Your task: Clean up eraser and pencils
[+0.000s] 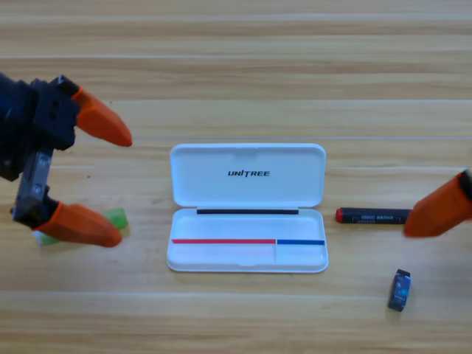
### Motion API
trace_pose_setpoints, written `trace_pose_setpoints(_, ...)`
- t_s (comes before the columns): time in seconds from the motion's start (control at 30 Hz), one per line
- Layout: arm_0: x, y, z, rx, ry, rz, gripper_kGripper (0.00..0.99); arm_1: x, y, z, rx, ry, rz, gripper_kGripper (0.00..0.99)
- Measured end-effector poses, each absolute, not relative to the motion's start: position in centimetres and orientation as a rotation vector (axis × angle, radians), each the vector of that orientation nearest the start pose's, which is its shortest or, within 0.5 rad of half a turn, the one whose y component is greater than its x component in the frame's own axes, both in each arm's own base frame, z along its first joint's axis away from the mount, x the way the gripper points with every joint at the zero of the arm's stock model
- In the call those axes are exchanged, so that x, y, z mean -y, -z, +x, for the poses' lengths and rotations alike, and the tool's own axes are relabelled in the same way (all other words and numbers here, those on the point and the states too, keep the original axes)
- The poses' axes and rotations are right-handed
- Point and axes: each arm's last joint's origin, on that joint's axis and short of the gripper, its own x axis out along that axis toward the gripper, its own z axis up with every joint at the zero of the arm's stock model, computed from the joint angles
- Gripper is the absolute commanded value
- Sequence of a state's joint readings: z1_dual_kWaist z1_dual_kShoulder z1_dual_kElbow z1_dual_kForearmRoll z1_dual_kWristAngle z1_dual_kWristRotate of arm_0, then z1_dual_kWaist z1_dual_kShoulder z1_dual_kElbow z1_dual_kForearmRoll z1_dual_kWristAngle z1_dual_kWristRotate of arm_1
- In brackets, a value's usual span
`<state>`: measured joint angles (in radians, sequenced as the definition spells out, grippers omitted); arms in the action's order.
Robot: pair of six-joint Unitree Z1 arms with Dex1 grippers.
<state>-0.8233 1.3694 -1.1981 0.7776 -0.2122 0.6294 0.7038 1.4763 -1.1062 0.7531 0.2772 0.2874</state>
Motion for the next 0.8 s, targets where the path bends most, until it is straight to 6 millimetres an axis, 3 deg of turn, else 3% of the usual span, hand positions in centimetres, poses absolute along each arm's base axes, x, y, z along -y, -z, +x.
trace_pose_setpoints(0.17,17.1,-37.4,14.6,-0.634,1.204,0.85,0.986,-17.6,-29.6,18.8,-1.356,-0.611,0.011,0.989)
trace_pose_setpoints(0.3,17.7,-37.7,16.0,-0.68,1.116,0.915,0.985,-18.1,-28.0,19.8,-1.406,-0.503,0.011,0.986)
trace_pose_setpoints(0.53,19.1,-35.9,19.9,-0.805,0.932,1.032,0.962,-19.1,-25.0,21.2,-1.515,-0.342,0.064,0.976)
trace_pose_setpoints(0.8,18.3,-33.9,25.7,-0.956,0.832,1.049,0.945,-20.4,-21.5,22.8,-1.622,-0.173,0.117,0.923)
